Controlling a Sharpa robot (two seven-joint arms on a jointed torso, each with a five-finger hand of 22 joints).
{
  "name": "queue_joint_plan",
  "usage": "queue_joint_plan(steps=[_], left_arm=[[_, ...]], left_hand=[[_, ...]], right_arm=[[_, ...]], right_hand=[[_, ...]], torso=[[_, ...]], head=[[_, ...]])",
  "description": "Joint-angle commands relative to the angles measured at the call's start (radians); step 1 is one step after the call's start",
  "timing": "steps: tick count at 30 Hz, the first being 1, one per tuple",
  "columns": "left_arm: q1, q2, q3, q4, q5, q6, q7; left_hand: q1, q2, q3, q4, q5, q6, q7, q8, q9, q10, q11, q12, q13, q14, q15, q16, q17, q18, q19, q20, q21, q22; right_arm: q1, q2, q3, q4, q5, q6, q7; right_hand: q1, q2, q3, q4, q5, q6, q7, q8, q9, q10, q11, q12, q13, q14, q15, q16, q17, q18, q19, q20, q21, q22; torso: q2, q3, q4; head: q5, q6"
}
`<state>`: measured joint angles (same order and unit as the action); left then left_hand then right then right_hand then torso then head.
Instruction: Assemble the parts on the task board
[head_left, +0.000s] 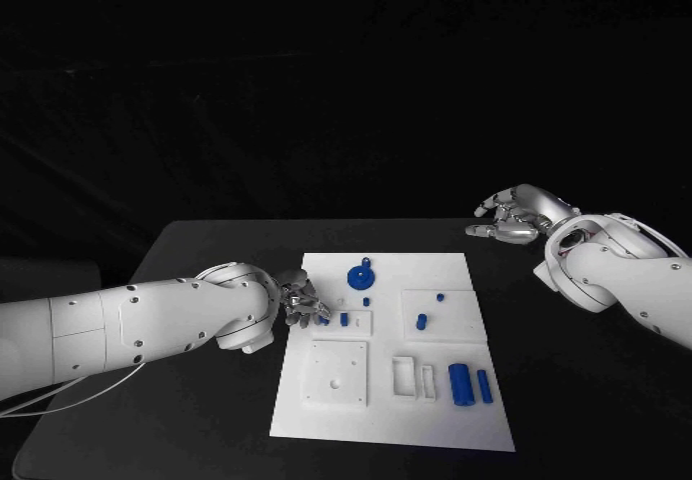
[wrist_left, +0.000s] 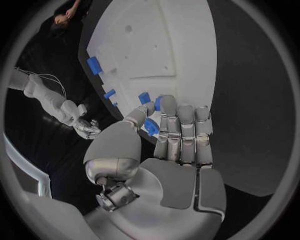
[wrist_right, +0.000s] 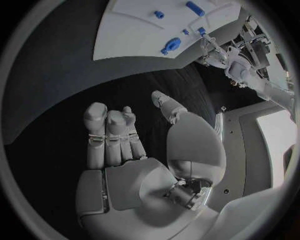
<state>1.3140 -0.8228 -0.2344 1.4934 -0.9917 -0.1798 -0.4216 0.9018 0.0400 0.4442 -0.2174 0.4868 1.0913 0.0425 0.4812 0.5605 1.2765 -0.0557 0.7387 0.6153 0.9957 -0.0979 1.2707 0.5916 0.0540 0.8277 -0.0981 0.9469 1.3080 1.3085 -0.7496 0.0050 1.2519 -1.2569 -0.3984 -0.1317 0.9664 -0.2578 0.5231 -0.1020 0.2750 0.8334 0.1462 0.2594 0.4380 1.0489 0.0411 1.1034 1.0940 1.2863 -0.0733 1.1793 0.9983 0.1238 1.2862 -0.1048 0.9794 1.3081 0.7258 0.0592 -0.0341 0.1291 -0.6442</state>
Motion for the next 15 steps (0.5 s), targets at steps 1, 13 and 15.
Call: queue_joint_plan(steps=[1, 13, 15], left_arm=[[-0.005, 0.004, -0.002, 0.002, -0.037, 0.005, 0.006], [-0.009, 0.008, -0.004, -0.008, -0.065, 0.006, 0.003], [-0.009, 0.008, -0.004, -0.008, -0.065, 0.012, 0.003]], left_hand=[[0.003, 0.005, 0.046, -0.038, 0.006, 0.006, -0.002, 0.005, 0.001, 0.015, -0.006, -0.005, -0.001, 0.006, 0.001, 0.004, -0.001, -0.015, 0.007, -0.092, 0.005, 0.018], [0.004, 0.004, 0.048, -0.038, 0.006, 0.006, -0.002, 0.005, 0.001, 0.016, -0.007, -0.006, -0.001, 0.007, 0.0, 0.003, -0.001, -0.014, 0.008, -0.092, 0.005, 0.018], [0.004, 0.004, 0.048, -0.038, 0.006, 0.007, -0.002, 0.005, 0.0, 0.016, -0.007, -0.006, -0.002, 0.007, 0.0, 0.003, -0.001, -0.014, 0.008, -0.092, 0.005, 0.018]], right_arm=[[0.0, -0.001, 0.0, 0.002, -0.001, 0.011, 0.006], [0.0, -0.002, 0.0, 0.003, -0.001, 0.011, 0.006], [0.0, -0.003, 0.0, 0.002, -0.001, 0.011, 0.006]], right_hand=[[-0.001, 0.004, 0.001, 0.005, 0.004, 0.0, 0.007, 0.004, 0.0, 0.001, -0.003, 0.006, -0.002, 0.006, 0.001, -0.005, 0.0, 0.138, -0.001, -0.009, -0.007, 0.003], [-0.001, 0.004, 0.001, 0.005, 0.005, 0.0, 0.007, 0.004, 0.0, 0.001, -0.003, 0.007, -0.002, 0.006, 0.0, -0.005, 0.0, 0.138, -0.001, -0.009, -0.007, 0.003], [-0.001, 0.004, 0.001, 0.005, 0.005, 0.0, 0.007, 0.004, 0.0, 0.001, -0.003, 0.007, -0.002, 0.006, 0.0, -0.005, 0.0, 0.138, -0.001, -0.009, -0.007, 0.003]], torso=[[0.0, 0.0, 0.0006], [0.0, 0.0002, 0.0002], [0.0, -0.0002, 0.0002]], head=[[0.0, -0.001], [-0.002, -0.001], [-0.002, -0.002]])
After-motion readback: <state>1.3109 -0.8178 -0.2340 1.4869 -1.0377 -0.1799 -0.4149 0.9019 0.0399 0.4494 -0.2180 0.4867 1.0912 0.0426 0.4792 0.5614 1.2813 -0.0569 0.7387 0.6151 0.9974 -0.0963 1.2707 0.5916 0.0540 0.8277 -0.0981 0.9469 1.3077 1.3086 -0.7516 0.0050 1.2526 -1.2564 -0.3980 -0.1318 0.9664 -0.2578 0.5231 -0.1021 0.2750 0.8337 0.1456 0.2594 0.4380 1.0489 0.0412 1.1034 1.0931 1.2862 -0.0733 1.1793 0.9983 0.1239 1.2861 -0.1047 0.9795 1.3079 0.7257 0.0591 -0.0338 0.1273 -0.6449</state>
